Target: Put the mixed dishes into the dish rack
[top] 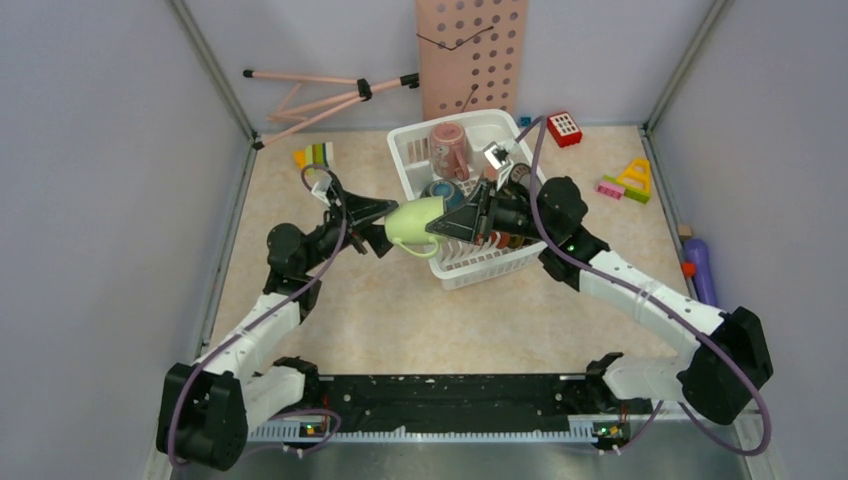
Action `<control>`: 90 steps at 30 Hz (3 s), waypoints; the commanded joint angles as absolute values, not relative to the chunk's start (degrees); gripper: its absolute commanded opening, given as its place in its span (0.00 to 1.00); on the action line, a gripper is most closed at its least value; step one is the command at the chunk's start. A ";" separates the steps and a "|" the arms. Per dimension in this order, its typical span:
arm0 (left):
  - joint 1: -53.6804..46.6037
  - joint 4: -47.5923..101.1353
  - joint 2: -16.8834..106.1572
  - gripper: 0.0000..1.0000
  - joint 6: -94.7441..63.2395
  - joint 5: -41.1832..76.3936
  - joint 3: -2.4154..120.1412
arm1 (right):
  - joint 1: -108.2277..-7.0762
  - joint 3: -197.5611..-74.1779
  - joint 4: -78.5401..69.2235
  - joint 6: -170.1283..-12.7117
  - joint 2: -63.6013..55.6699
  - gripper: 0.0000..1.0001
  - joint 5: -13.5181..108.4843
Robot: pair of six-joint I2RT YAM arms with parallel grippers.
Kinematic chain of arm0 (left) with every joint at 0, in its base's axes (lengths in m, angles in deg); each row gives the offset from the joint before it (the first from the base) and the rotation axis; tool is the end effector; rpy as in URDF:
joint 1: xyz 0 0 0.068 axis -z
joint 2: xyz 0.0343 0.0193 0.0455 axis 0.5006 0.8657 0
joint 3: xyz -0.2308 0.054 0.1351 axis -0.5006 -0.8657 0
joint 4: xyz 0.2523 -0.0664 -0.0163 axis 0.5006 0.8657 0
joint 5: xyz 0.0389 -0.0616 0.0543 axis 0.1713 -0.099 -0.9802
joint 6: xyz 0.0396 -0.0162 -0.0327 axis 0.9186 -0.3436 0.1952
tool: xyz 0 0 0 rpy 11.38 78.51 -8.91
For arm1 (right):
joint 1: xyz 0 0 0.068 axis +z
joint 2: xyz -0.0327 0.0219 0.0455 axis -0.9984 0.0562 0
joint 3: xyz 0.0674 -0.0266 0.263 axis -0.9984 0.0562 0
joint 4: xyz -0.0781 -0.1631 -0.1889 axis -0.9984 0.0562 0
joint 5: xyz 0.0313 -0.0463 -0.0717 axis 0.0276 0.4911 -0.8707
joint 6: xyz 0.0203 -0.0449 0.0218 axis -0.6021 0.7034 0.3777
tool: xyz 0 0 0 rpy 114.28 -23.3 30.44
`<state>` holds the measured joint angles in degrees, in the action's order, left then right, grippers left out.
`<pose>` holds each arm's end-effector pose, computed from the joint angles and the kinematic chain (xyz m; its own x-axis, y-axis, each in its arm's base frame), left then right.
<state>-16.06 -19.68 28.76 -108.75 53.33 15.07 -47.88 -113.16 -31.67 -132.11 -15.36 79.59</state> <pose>0.2093 -0.0775 0.2955 -0.8636 -0.5027 0.0392 0.0753 -0.2054 -0.9758 0.2038 0.1937 0.3650 -0.6295 0.2206 -0.7450 -0.7538 0.0591 0.6544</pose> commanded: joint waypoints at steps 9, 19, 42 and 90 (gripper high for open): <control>-14.69 -11.29 26.18 0.62 -99.52 55.47 19.95 | -47.33 -116.57 -40.29 -130.09 -12.98 0.00 80.21; -13.34 7.16 22.01 0.00 -81.55 52.70 25.76 | -47.23 -112.30 -33.96 -124.31 -18.01 0.44 75.72; -1.78 47.77 36.63 0.00 -48.22 29.53 54.49 | -49.07 -110.74 7.98 -108.60 -39.73 0.80 32.14; 15.32 83.34 84.67 0.00 14.57 28.94 92.87 | -48.99 -108.75 13.82 -109.13 -50.55 0.78 25.44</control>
<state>15.00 78.28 82.46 11.07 26.38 88.21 -48.71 -108.59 14.93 -109.18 -49.78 24.97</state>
